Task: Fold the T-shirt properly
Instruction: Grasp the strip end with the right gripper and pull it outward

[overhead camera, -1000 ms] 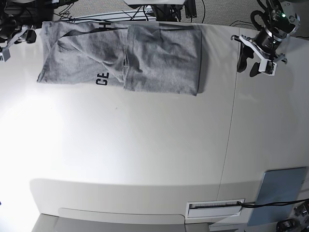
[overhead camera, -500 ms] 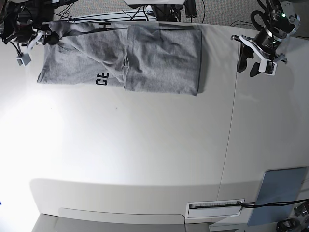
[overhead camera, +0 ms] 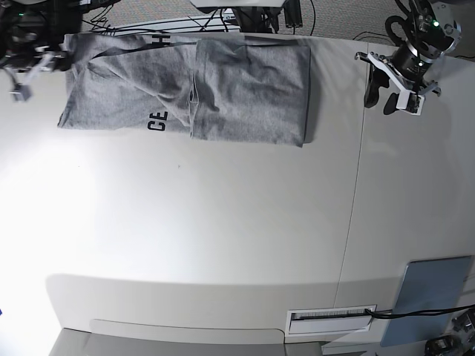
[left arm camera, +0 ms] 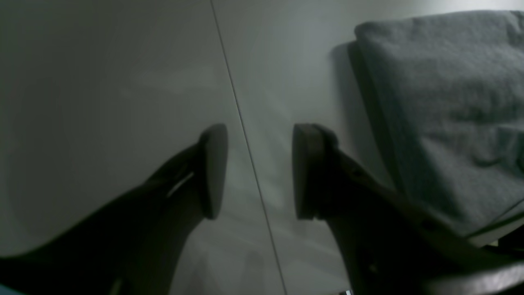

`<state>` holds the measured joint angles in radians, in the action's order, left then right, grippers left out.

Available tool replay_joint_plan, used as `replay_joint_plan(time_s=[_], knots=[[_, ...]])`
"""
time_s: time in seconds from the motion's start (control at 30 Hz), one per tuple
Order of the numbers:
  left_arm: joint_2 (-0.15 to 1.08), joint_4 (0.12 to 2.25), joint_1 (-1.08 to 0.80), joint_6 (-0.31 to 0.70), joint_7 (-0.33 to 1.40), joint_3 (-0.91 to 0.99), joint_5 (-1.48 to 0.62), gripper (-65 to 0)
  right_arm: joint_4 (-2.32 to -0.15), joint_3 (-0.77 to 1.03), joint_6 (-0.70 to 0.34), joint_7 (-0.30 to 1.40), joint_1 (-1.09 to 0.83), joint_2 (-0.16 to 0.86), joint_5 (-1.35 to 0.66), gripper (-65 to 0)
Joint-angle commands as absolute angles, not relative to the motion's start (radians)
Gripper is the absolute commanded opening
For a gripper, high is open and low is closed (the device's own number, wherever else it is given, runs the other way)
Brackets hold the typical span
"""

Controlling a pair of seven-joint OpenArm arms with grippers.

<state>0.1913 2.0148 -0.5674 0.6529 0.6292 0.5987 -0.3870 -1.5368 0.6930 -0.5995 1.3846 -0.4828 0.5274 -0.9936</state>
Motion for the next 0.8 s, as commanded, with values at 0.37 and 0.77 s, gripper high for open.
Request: replay_joint_plan(time_s=[0.37, 0.77], knots=[[0.199, 2.032, -0.568, 0.656, 0.606, 0.604, -0.404, -39.4, -1.472, 0.606, -0.602, 1.285, -0.479, 0.546, -0.95, -30.4], [0.2, 2.032, -0.568, 0.656, 0.612, 0.604, -0.405, -39.4, -1.4, 0.469, -0.62, 1.305, -0.465, 0.546, -1.039, -30.4]])
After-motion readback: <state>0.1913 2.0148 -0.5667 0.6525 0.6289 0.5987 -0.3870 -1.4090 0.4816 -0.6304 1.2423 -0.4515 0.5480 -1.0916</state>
